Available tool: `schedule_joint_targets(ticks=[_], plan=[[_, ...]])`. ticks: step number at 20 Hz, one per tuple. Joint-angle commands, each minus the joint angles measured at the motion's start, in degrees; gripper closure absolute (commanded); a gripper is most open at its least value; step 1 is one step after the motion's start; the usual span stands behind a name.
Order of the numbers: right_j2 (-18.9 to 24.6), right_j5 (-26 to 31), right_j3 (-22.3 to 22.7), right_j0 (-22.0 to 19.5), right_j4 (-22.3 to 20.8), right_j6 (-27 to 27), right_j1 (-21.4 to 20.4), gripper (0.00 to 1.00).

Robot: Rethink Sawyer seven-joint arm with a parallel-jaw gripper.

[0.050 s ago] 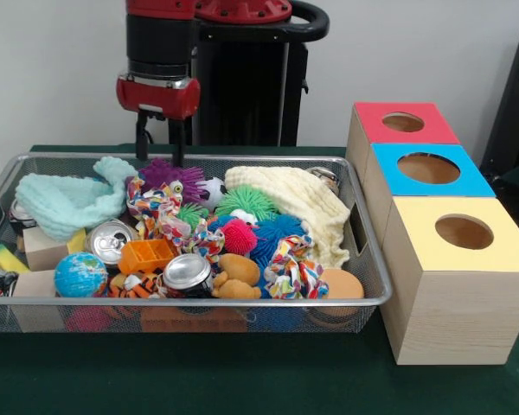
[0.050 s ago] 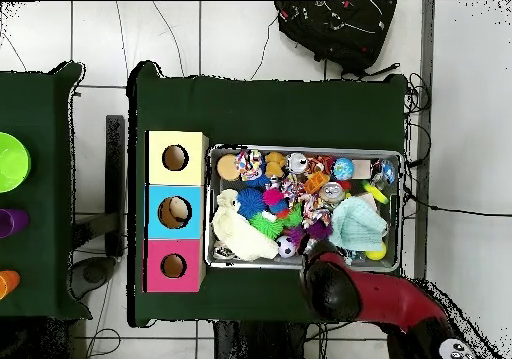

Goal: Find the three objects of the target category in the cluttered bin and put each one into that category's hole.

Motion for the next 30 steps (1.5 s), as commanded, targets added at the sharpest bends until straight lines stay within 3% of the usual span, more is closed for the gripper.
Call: schedule_joint_targets(ticks=[1, 5, 10, 17, 24, 30], plan=[[2.91, 1.63, -12.02, 1.06, -1.91, -0.2, 8.32, 0.0], [3.82, 2.36, -16.6, 0.97, -1.99, -1.24, 11.51, 0.0], [8.68, 9.84, -18.2, -2.15, 0.15, -5.22, 8.68, 0.0], [9.85, 14.97, -20.18, 0.6, 4.25, -1.84, 6.76, 0.0], [5.46, 12.0, -18.54, 7.48, 5.5, 4.66, 6.79, 0.0], [4.74, 4.05, -15.48, 5.01, 1.32, 3.05, 9.98, 0.0]])
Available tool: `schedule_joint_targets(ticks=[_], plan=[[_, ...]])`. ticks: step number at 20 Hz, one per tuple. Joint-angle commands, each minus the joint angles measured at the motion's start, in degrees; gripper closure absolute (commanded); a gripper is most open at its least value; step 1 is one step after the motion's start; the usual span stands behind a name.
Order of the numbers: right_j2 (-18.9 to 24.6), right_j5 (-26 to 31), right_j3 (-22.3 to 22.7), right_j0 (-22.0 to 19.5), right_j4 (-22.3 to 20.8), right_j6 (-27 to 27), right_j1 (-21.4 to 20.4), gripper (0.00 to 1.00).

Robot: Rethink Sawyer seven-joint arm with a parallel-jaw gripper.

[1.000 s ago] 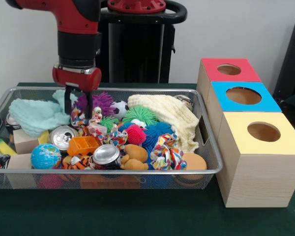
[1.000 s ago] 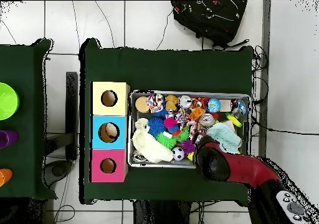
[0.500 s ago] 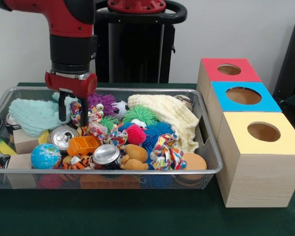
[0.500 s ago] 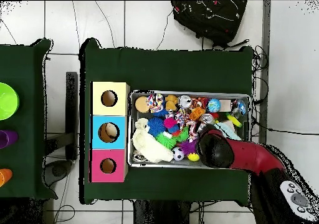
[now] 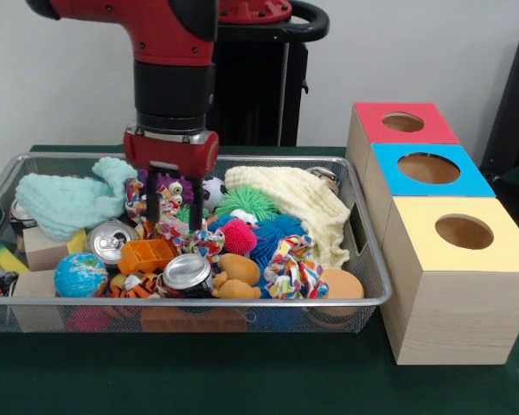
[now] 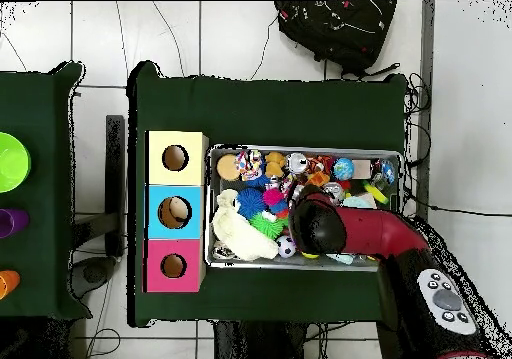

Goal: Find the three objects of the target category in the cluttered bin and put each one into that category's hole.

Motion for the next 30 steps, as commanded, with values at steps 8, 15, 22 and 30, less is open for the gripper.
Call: schedule_joint_targets(ticks=[8, 15, 22, 30], plan=[[0.51, -12.19, 2.9, -6.75, -8.33, 1.41, 7.38, 0.0], [-1.23, -7.2, 1.1, 0.76, -1.69, 5.59, 4.3, 0.0], [-0.05, 1.28, -3.7, 3.84, 3.69, 4.4, 1.95, 0.0], [-4.11, -8.17, -6.07, 6.97, 3.14, 6.94, 10.2, 0.0]])
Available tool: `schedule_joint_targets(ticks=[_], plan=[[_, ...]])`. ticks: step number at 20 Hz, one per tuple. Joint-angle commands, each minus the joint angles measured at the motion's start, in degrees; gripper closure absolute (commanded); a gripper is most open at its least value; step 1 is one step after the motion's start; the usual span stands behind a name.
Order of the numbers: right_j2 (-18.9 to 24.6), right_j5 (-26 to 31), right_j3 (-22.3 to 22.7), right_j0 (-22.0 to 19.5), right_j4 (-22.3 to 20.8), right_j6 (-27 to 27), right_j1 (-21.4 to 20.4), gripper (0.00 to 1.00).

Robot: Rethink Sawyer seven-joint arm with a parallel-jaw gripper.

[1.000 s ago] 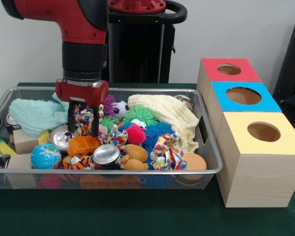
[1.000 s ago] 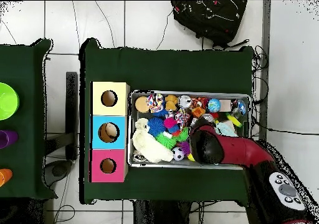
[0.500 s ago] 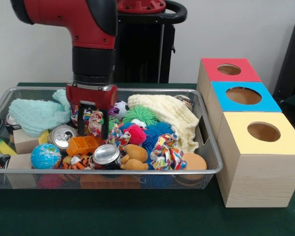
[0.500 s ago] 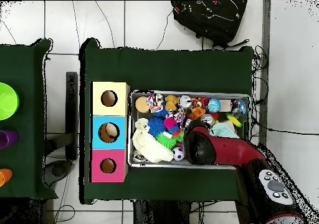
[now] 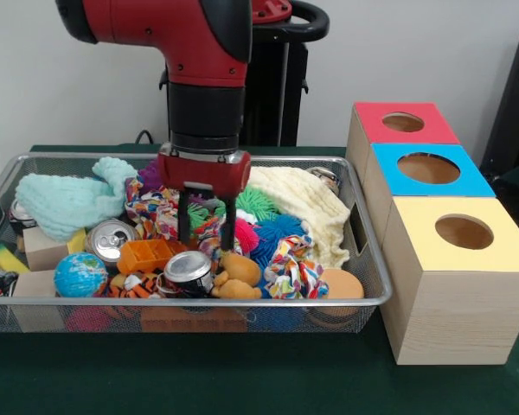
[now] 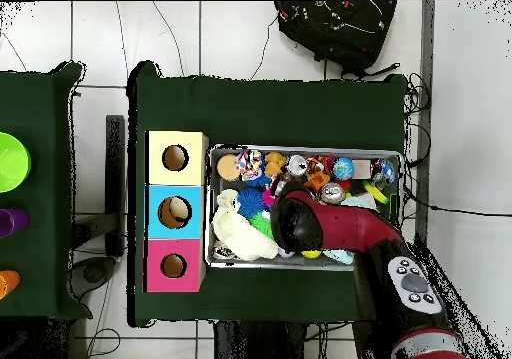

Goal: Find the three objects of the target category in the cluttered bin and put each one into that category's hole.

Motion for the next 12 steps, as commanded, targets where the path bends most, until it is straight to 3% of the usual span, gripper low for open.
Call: schedule_joint_targets(ticks=[1, 5, 7, 12], plan=[[-2.18, -2.48, -5.14, 2.67, 1.62, 7.45, 7.26, 0.0], [-3.5, -4.34, -5.67, 5.16, 3.17, 9.51, 9.02, 0.0], [-4.01, -3.8, -4.65, 6.0, 4.0, 10.02, 7.98, 0.0], [-3.42, -3.28, 1.27, 3.48, 2.76, 7.95, 3.94, 0.0]])
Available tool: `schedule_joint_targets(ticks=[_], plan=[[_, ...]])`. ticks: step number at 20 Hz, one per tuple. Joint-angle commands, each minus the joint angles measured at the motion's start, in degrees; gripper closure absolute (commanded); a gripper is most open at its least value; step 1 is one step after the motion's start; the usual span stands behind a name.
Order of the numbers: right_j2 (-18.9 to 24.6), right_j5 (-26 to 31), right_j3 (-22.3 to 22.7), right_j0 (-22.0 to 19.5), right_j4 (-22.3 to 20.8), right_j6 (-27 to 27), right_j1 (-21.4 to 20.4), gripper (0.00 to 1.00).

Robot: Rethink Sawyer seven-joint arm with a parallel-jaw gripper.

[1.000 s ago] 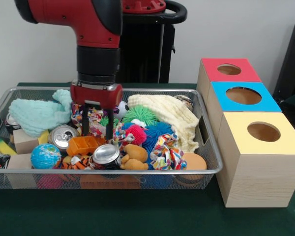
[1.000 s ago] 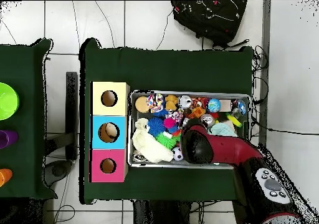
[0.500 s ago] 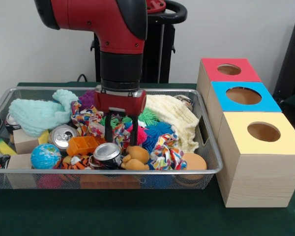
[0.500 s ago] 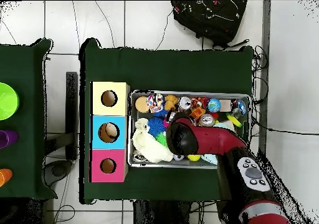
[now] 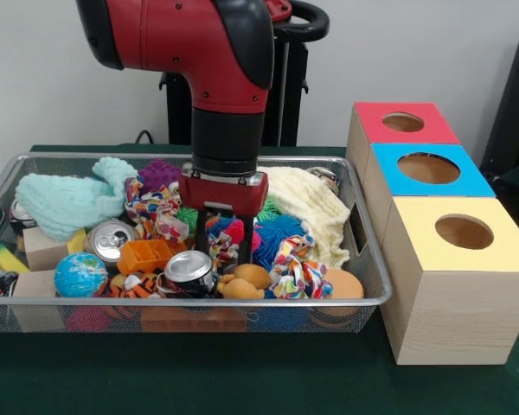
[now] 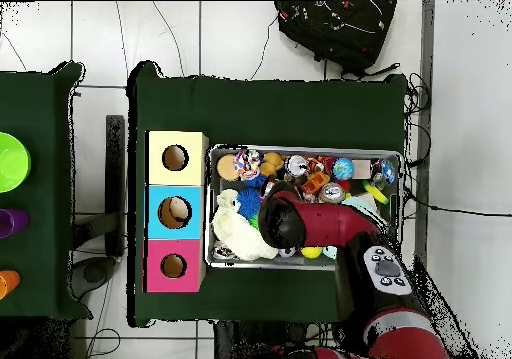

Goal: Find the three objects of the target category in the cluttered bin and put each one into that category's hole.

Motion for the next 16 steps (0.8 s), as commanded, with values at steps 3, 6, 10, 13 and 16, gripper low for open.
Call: schedule_joint_targets(ticks=[3, 6, 10, 13, 16], plan=[[1.25, 0.69, 5.98, -3.73, -0.06, 5.51, -3.09, 0.0], [1.55, -0.92, 6.8, -4.31, -0.75, 5.6, -2.46, 0.0], [0.37, -4.65, 4.28, -2.35, -0.85, 6.89, 2.44, 0.0], [-1.54, -7.5, 2.12, 0.27, 0.14, 8.4, 6.21, 0.0], [-1.57, -8.3, 0.88, 0.8, 1.09, 8.52, 8.05, 0.0]])
